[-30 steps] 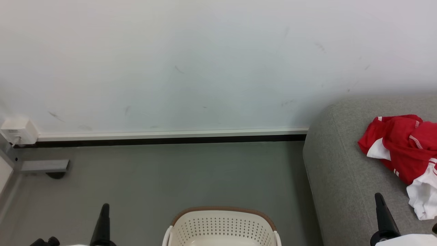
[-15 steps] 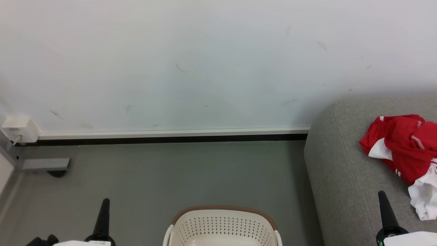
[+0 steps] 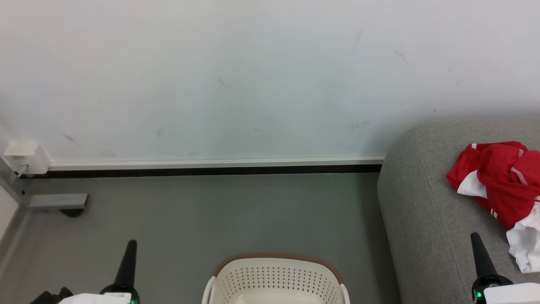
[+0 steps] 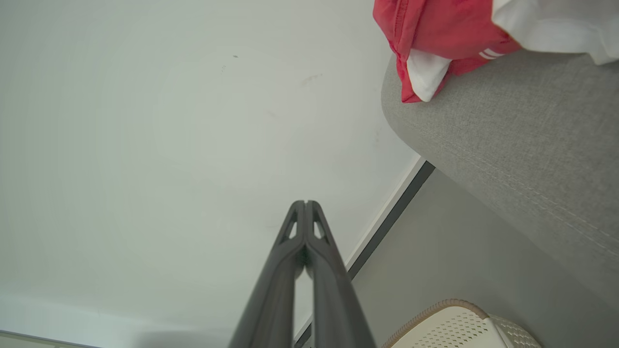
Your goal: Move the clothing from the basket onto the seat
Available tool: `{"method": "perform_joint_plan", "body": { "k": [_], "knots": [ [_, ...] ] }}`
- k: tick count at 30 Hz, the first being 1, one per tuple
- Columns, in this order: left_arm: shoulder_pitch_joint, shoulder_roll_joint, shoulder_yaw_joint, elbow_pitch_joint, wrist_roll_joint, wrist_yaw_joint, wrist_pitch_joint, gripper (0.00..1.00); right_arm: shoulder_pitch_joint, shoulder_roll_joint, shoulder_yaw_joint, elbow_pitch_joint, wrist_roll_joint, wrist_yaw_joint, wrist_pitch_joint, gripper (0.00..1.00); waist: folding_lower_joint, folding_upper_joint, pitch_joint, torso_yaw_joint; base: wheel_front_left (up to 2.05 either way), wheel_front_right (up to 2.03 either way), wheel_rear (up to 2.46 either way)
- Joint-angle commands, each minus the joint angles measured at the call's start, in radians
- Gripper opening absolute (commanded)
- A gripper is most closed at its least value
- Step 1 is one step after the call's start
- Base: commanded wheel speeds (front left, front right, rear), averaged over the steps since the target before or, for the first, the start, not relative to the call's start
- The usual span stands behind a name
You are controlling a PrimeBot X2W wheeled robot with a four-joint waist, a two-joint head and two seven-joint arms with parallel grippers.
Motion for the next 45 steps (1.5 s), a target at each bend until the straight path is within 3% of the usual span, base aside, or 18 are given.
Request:
{"method": "perform_joint_plan", "body": {
  "k": [1, 45],
  "knots": [
    [-0.020, 0.008, 0.004, -0.008, -0.032, -0.004, 0.006, 0.00, -0.018, -0.004, -0.010, -0.010, 0.026, 0.001, 0.007, 0.00, 0.0000, 0.0000, 0.000, 0.001, 0.00, 0.00, 0.00],
    [-0.051, 0.010, 0.008, -0.012, -0.336, -0.011, 0.088, 0.00, -0.035, 0.016, -0.072, -0.018, 0.286, 0.001, 0.089, 0.00, 0.0000, 0.0000, 0.012, 0.014, 0.00, 0.00, 0.00]
  ]
}}
